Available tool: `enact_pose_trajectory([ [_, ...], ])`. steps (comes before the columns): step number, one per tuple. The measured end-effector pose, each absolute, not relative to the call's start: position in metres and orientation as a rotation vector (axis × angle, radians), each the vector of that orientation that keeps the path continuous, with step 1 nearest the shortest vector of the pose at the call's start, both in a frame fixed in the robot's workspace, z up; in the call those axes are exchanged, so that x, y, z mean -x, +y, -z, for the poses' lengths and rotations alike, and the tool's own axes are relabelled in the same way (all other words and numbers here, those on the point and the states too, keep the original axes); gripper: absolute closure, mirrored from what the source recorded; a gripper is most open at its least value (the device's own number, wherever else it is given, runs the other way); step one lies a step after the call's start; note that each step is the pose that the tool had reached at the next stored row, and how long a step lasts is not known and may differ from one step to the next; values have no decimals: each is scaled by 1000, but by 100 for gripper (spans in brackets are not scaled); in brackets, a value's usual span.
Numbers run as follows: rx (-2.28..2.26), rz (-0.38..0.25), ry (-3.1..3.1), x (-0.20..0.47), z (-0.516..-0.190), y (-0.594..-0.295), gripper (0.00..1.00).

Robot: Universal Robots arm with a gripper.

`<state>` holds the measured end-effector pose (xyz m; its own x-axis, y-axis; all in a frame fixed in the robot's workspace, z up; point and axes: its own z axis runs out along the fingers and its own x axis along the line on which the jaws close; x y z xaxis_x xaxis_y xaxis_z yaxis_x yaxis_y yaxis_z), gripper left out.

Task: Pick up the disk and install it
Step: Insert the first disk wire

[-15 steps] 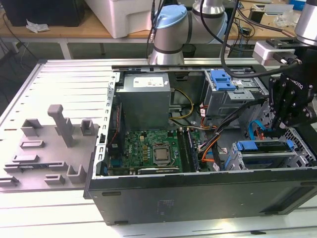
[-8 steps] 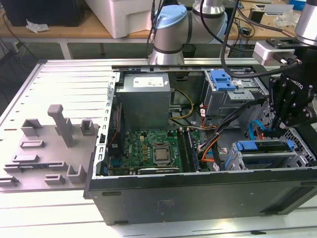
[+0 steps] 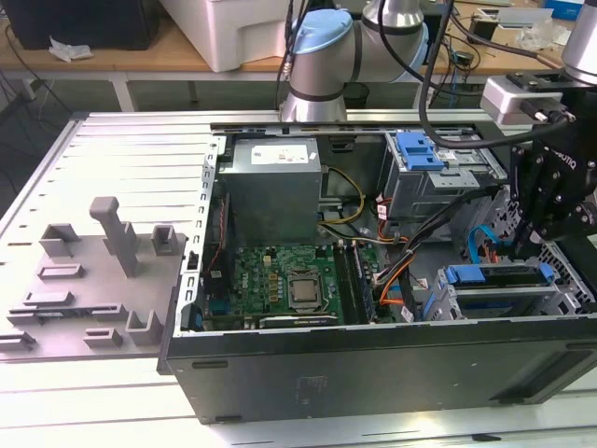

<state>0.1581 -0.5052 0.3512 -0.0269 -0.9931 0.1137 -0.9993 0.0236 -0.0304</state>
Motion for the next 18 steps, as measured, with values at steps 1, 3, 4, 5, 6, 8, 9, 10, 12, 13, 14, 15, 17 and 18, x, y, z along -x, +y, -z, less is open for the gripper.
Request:
enact_pose_trajectory([
  [1,-2151,-151,-2206,-158,-351,-506,83],
  [3,-2154,-146,-2209,-158,-351,-506,83],
  [4,-2157,-142,-2212,-158,-351,-507,83],
  [5,-2158,-140,-2213,-158,-351,-507,83],
  [6,-2159,-137,-2215,-158,-351,-507,83],
  [8,-2163,-132,-2218,-158,-351,-508,83],
  [9,-2164,-129,-2220,-158,-351,-508,83],
  [10,-2166,-127,-2221,-158,-351,-508,83],
  [12,-2173,-115,-2228,-158,-351,-509,83],
  [13,-2176,-110,-2231,-158,-351,-509,83],
  [14,-2178,-107,-2233,-158,-351,-509,83],
  [15,-2179,-104,-2235,-158,-351,-509,83],
  [17,-2183,-97,-2239,-158,-351,-510,83],
  [18,-2183,-96,-2239,-158,-351,-510,83],
])
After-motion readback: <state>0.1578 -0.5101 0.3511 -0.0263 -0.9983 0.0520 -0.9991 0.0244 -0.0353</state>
